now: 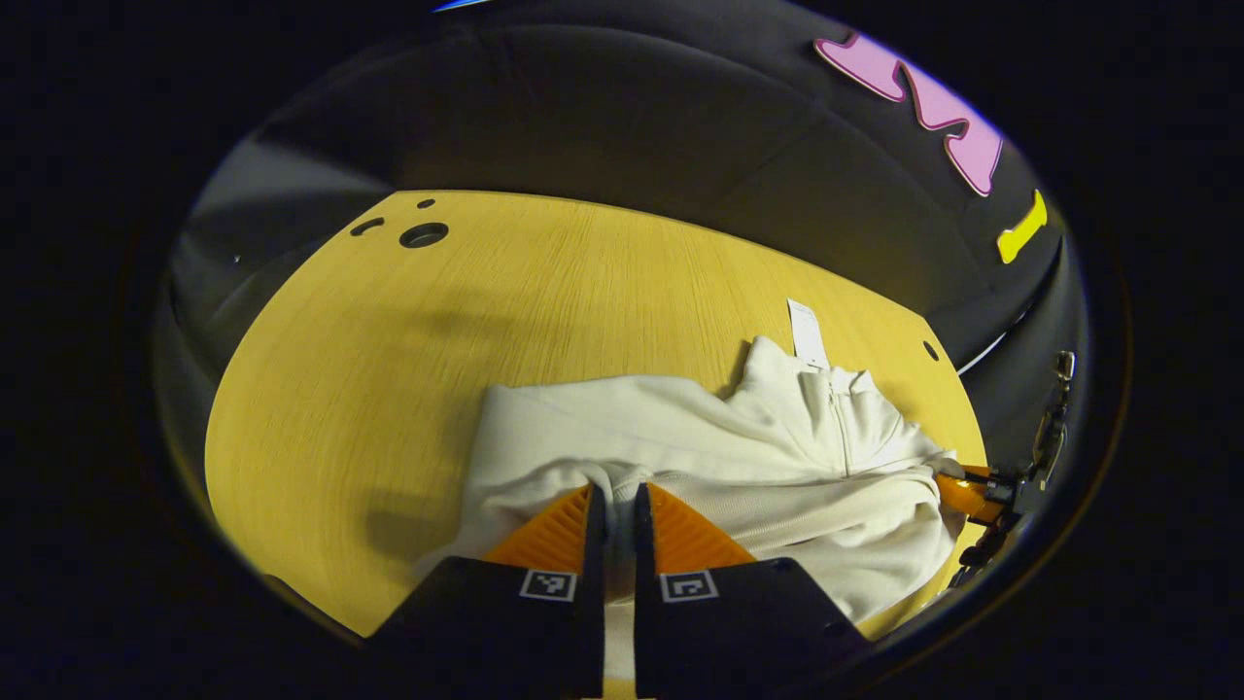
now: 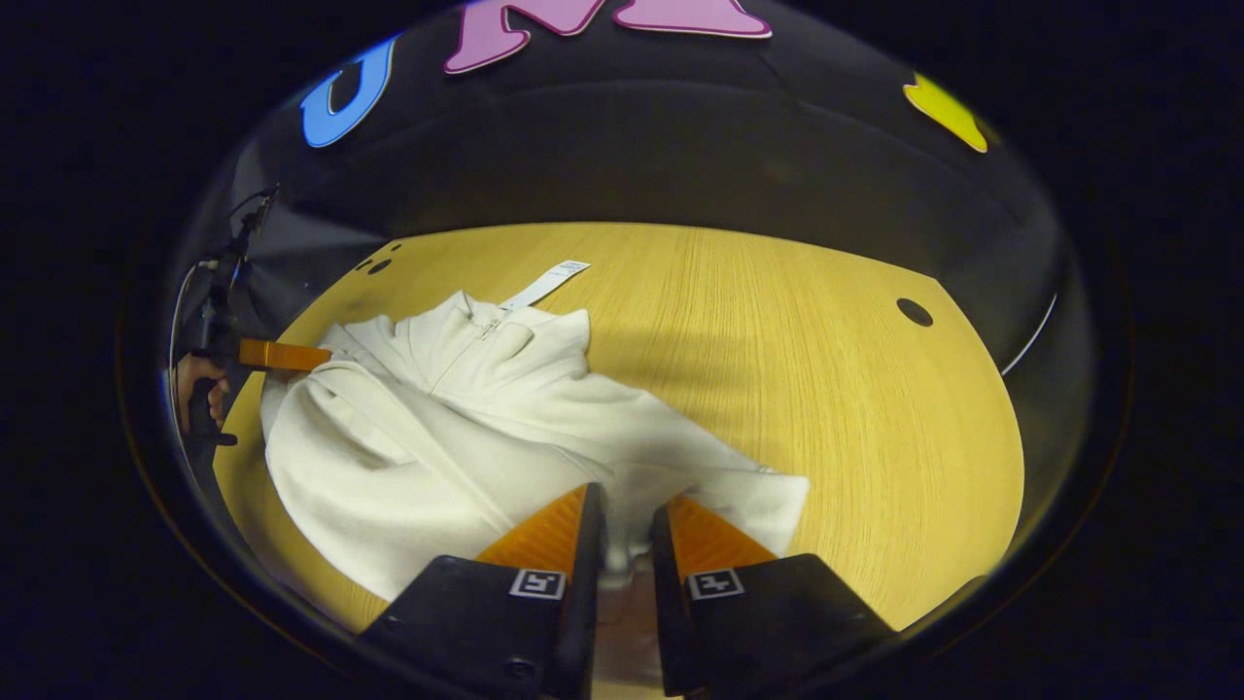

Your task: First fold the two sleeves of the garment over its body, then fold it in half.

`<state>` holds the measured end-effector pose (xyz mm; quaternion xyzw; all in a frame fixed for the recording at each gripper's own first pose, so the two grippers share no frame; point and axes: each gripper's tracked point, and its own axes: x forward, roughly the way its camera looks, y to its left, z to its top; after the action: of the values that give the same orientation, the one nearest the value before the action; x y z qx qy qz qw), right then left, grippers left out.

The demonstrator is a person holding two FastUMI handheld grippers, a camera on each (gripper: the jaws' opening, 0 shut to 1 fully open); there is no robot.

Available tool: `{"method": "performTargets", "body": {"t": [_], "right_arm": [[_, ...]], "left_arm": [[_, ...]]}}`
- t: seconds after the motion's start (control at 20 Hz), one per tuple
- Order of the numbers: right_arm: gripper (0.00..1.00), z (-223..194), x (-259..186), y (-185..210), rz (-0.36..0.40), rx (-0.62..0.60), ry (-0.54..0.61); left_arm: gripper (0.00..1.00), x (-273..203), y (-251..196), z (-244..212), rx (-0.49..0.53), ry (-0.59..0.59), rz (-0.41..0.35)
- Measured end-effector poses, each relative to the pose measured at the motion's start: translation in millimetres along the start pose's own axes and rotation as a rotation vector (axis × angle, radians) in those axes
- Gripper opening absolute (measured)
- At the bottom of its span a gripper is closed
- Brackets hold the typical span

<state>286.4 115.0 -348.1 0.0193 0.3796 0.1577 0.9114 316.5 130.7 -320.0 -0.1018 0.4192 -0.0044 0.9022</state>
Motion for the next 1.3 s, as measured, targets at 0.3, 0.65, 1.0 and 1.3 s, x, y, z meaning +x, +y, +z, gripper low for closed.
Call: {"method": "performTargets", "body": {"t": [0.3,0.65,1.0,1.3], "right_arm": [[0.63,1.6,-12.7,-8.5,-0.056,0.009,0.003],[0.94,1.6,-42.9,-4.1,-0.067,0.013,0.005],[0.94,16.8,-96.7,8.6,-0.045,0.092,-0.081],[0.97,28.4,-149.4,12.8,-0.012,0.131,-0.157]], "left_arm": [[0.41,-9.6,-1.7,2.8,0.034,-0.009,0.04],[0.82,-45.5,-0.1,13.1,0.095,-0.093,0.058],[0.93,-97.8,-11.8,12.1,0.206,-0.196,0.055],[0.93,-148.1,-42.2,7.3,0.243,-0.273,0.019]]}}
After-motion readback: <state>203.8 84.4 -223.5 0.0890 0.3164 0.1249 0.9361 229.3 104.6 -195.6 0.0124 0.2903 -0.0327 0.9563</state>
